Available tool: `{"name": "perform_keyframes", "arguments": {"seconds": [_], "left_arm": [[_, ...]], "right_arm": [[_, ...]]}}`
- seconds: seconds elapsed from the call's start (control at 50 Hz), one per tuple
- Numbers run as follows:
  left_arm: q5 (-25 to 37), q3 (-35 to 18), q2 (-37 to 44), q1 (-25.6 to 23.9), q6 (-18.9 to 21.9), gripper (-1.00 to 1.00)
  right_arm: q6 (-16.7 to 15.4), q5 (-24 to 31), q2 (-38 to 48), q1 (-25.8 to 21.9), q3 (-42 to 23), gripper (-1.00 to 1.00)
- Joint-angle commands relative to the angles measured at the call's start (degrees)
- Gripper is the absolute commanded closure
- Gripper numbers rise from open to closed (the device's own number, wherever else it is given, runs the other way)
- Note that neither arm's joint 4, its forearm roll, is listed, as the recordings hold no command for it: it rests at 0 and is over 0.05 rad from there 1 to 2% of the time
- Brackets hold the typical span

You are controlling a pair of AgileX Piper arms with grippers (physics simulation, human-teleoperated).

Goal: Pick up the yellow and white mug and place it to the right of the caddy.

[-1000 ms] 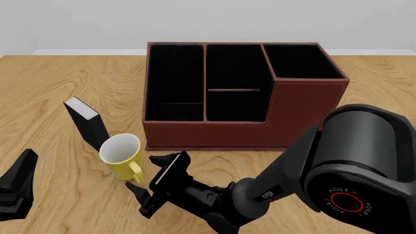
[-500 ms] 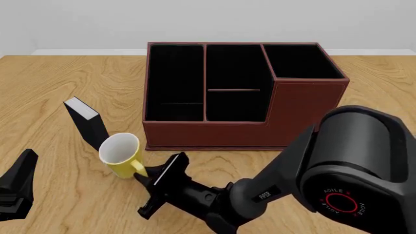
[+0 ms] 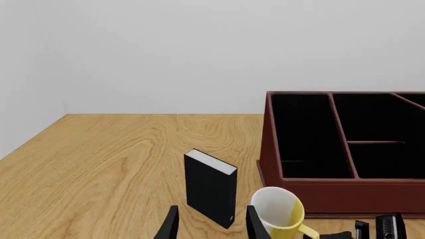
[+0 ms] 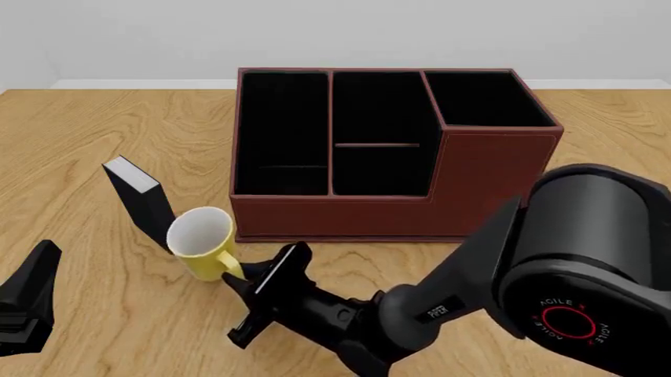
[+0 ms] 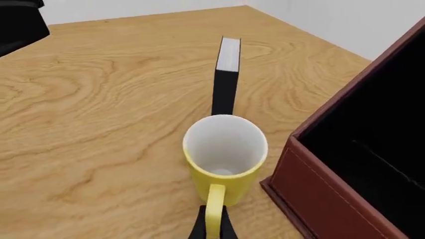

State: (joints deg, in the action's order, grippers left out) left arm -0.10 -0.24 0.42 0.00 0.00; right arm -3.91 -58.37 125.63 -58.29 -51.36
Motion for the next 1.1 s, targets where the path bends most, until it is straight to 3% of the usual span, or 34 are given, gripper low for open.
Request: {"name": "perform_keyframes", "arguments": {"seconds": [0.02, 0.12, 0.14, 0.5, 1.1], "left_arm": [[0.00, 0.00, 0.00, 0.00, 0.00, -1.00], [0.00, 0.00, 0.00, 0.00, 0.00, -1.00], [0.00, 0.00, 0.00, 0.00, 0.00, -1.00], [0.00, 0.00, 0.00, 0.00, 0.00, -1.00], [0.00, 0.00, 0.00, 0.00, 0.00, -1.00]], "right_arm": [[-0.22, -0.78, -1.96, -1.05, 0.93, 1.00], [-0.97, -0.94, -2.05, -1.31, 1.00, 1.00], [-1.62, -0.04, -1.20, -3.61, -0.10, 1.00], [-2.70, -1.50, -3.20, -2.19, 2.14, 1.00], [-6.57, -0.35, -13.73, -2.86, 7.92, 1.00]]}}
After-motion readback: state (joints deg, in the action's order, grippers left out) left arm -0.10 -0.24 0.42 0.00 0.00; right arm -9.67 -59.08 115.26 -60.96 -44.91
